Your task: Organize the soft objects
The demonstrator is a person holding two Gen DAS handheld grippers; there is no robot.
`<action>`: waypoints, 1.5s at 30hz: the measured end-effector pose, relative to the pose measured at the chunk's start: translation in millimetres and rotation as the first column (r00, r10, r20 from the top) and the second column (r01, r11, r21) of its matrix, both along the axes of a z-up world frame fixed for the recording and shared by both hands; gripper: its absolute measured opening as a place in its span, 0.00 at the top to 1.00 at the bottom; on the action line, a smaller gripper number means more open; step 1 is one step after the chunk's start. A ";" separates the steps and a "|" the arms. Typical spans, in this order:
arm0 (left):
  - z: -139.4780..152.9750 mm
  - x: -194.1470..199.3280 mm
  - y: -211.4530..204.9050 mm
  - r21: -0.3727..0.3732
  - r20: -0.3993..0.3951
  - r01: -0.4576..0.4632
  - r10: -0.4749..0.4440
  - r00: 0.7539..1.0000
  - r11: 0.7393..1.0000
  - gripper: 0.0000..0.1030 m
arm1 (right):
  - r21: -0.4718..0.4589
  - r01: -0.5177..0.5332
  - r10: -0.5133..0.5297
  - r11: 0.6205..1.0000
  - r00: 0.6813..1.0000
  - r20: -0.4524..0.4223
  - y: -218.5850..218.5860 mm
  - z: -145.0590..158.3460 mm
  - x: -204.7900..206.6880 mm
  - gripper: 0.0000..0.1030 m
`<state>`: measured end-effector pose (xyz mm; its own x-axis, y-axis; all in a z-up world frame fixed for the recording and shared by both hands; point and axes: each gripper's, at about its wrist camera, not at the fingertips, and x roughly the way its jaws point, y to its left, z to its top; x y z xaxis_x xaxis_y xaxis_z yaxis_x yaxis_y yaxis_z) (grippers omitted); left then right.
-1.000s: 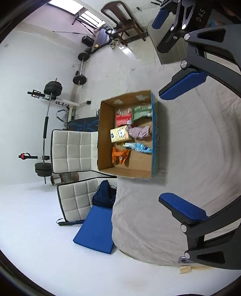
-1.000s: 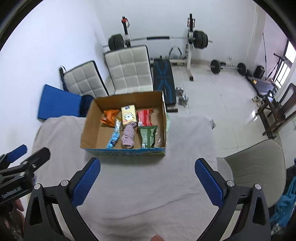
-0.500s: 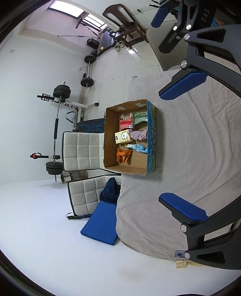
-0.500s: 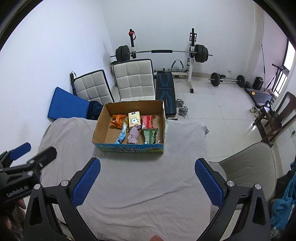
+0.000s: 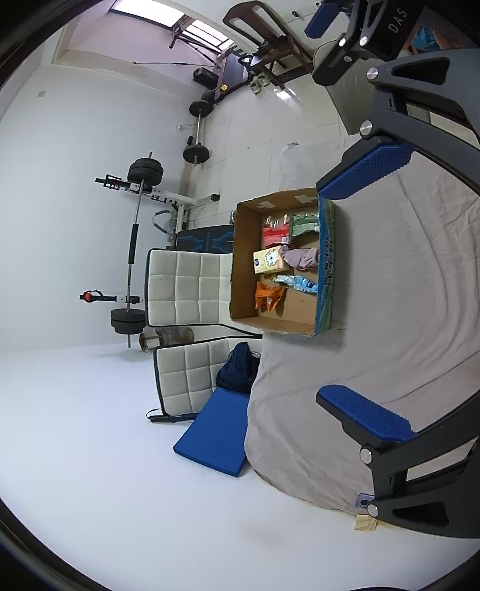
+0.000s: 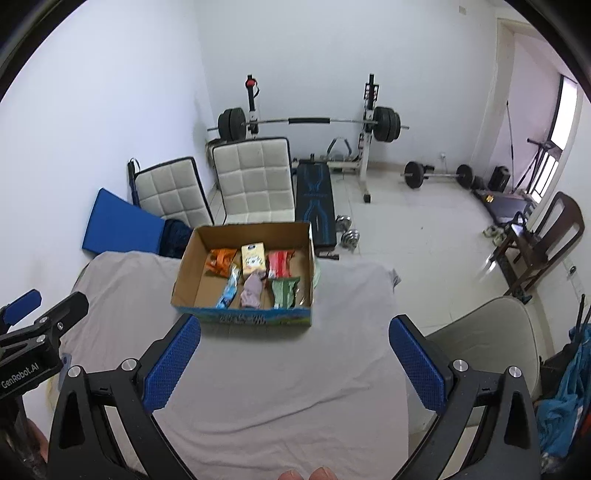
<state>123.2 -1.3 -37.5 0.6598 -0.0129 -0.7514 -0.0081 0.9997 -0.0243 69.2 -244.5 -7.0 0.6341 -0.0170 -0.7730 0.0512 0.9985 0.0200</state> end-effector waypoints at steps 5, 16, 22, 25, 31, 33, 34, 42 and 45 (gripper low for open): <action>6.1 -1.1 2.7 0.013 0.021 -0.010 0.009 1.000 1.000 0.00 | -0.008 -0.005 0.005 1.000 1.000 0.014 -1.0 7.5 3.0 0.00; 9.8 2.7 -0.3 0.025 0.028 -0.001 0.001 1.000 1.000 0.00 | -0.022 -0.028 0.029 0.999 0.999 0.021 3.3 14.0 6.8 0.00; 11.0 1.0 -2.3 0.026 0.031 0.000 -0.001 1.000 1.000 0.00 | -0.033 -0.027 0.029 0.999 0.999 0.042 3.5 19.5 5.7 0.00; 11.3 0.4 -3.6 0.027 0.037 -0.002 0.001 0.999 1.000 0.00 | -0.032 -0.029 0.030 0.999 0.999 0.044 3.2 20.1 6.4 0.00; 12.0 2.9 -6.8 0.033 0.041 -0.007 0.005 0.999 0.999 0.00 | -0.038 -0.023 0.025 0.999 0.998 0.054 1.9 24.2 8.5 0.00; 12.2 2.3 -6.6 0.030 0.041 -0.007 0.006 0.999 1.000 0.00 | -0.042 -0.021 0.024 0.999 0.998 0.057 1.5 26.4 10.1 0.00; 11.8 2.6 -6.4 0.028 0.043 -0.005 0.004 0.999 1.000 0.00 | -0.045 -0.021 0.023 0.999 0.998 0.059 1.7 27.1 10.4 0.00; 11.6 6.1 -5.3 0.028 0.045 -0.007 0.006 0.999 1.000 0.00 | -0.042 -0.017 0.019 0.999 0.998 0.053 2.7 25.3 10.9 0.00; 12.5 7.4 -3.8 0.032 0.041 -0.012 0.010 0.999 0.999 0.00 | -0.039 -0.013 0.015 0.999 0.999 0.051 3.9 23.4 10.8 0.00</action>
<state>130.5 -5.1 -24.9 0.6900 0.0186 -0.7236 -0.0189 0.9998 0.0077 80.1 -240.6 16.4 0.6731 -0.0374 -0.7386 0.0376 0.9992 -0.0163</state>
